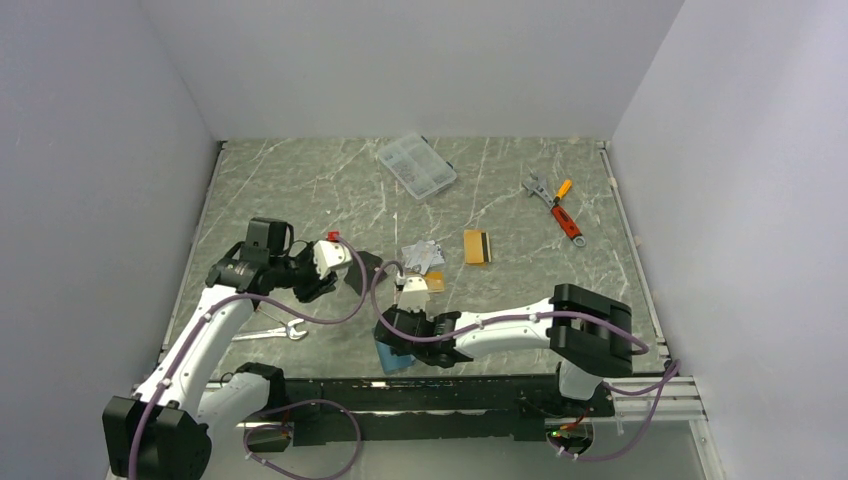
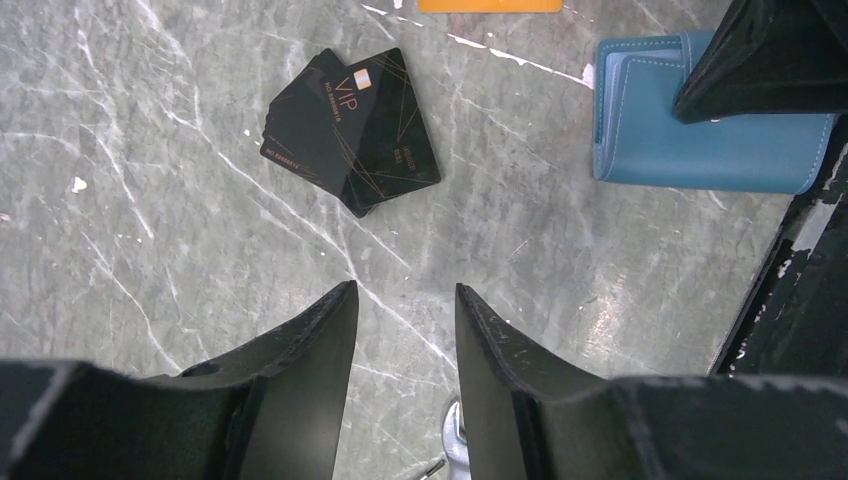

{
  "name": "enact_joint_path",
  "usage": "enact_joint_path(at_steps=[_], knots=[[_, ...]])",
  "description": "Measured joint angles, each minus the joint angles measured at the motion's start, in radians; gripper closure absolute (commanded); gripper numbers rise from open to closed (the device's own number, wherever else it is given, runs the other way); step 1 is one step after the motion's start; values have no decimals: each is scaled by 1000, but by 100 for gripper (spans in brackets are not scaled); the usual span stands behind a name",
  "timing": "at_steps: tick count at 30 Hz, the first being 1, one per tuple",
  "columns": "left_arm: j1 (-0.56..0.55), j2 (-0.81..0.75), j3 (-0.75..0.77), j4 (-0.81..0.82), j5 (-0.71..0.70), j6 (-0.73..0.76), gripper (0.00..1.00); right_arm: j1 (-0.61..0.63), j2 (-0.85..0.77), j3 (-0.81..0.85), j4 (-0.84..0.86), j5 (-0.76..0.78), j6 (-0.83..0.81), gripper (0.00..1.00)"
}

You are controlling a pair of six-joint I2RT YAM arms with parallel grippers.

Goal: Put the credit cards into the card holder
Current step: Close the card holder at the center of the board.

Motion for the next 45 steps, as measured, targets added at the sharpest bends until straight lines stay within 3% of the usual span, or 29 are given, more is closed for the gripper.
enact_joint_path(at_steps=[6,8,11,16,25,34,41,45], knots=[[0,-15,0,-1,19,-3,46,-5,2,8,-10,-13,-1,99],[-7,-11,0,-2,35,-3,46,-20,-3,11,-17,-39,0,85],[-54,-8,-1,0,35,-3,46,-55,-24,12,-23,-108,11,73],[-246,-10,-38,28,3,-4,46,-116,-111,-18,-64,-253,12,61],[-552,109,-86,96,-111,-12,50,-286,-364,-203,-186,-415,-13,55],[-808,258,-67,152,-235,-12,51,-374,-445,-241,-185,-474,-59,46],[-911,335,8,186,-266,-14,54,-519,-592,-234,-203,-524,-98,45],[-946,366,32,203,-277,-14,53,-537,-628,-207,-285,-511,-97,48]])
